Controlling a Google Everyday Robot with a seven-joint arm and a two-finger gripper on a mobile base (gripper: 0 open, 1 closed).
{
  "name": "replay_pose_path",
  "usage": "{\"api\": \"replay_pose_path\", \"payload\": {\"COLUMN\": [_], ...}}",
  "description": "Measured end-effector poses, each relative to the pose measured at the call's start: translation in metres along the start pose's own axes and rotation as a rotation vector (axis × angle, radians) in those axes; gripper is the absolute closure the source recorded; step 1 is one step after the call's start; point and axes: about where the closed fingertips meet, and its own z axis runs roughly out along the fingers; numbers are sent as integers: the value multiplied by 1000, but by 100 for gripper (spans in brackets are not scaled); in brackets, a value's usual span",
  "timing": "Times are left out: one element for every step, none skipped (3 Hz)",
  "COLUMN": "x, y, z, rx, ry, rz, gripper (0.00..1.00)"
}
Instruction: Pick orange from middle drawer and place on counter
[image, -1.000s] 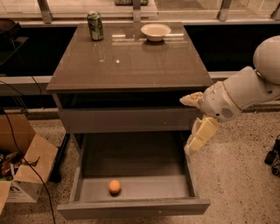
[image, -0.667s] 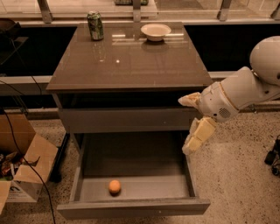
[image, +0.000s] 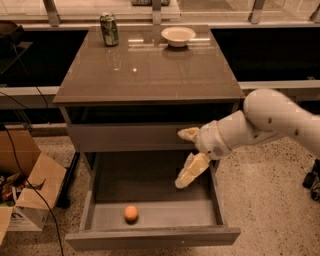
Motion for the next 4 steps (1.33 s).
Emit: {"api": "replay_pose_path", "payload": {"x": [32, 60, 62, 95], "y": [-10, -20, -20, -19], "z": [76, 122, 128, 182], "rx": [5, 16, 15, -8], "ry": [-57, -118, -104, -33], "rz": [84, 149, 155, 174], "gripper": [0, 0, 0, 0]}}
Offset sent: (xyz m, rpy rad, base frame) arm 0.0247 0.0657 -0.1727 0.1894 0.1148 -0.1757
